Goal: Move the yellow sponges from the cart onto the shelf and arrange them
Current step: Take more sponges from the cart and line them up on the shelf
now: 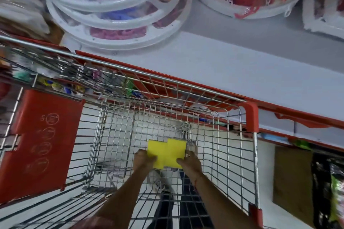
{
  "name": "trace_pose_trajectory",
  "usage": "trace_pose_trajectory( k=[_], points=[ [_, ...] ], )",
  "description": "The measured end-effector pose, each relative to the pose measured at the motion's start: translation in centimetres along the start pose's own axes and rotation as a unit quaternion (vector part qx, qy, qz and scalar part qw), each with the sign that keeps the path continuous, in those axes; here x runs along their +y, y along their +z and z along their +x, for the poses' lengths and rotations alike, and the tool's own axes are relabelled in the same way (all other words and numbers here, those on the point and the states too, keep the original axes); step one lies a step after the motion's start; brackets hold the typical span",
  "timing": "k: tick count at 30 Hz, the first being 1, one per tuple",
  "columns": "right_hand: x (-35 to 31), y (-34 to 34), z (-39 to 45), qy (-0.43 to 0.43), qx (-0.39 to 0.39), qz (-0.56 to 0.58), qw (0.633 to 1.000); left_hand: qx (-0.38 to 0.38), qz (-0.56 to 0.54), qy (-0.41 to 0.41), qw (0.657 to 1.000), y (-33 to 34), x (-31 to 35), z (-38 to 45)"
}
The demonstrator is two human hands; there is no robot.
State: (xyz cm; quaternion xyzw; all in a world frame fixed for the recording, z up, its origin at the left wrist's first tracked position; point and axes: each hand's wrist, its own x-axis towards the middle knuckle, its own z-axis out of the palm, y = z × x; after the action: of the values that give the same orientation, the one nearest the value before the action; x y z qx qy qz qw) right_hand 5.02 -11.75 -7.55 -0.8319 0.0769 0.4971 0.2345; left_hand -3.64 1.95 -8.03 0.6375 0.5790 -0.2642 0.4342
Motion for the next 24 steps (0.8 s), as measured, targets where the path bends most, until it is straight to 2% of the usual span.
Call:
trace_pose_trajectory(
  k=[4,9,12,17,24],
  points=[
    [-0.5,0.1,-0.2,0.018,0.018,0.054,0.998,0.024,-0.066,-0.023,0.997,0.2,0.3,-0.5],
    [-0.2,-0.9,-0.3,0.022,0.059,0.113,0.992,0.018,-0.104,-0.009,0.994,-1.2,-0.6,-0.6],
    [-0.2,-1.6,-0.6,0.016,0.038,0.156,0.987,-0.026,-0.161,-0.003,0.987,-2.3,-0.6,-1.2],
    [-0.8,-4.7,-3.5,-0.039,-0.024,0.206,0.977,-0.092,-0.189,0.025,0.977,-4.9,0.5,-3.0],
    [-2.2,-11.2,-9.8,-0.101,-0.049,0.328,0.938,-0.195,-0.205,0.125,0.951,-9.8,5.8,-8.8]
  ],
)
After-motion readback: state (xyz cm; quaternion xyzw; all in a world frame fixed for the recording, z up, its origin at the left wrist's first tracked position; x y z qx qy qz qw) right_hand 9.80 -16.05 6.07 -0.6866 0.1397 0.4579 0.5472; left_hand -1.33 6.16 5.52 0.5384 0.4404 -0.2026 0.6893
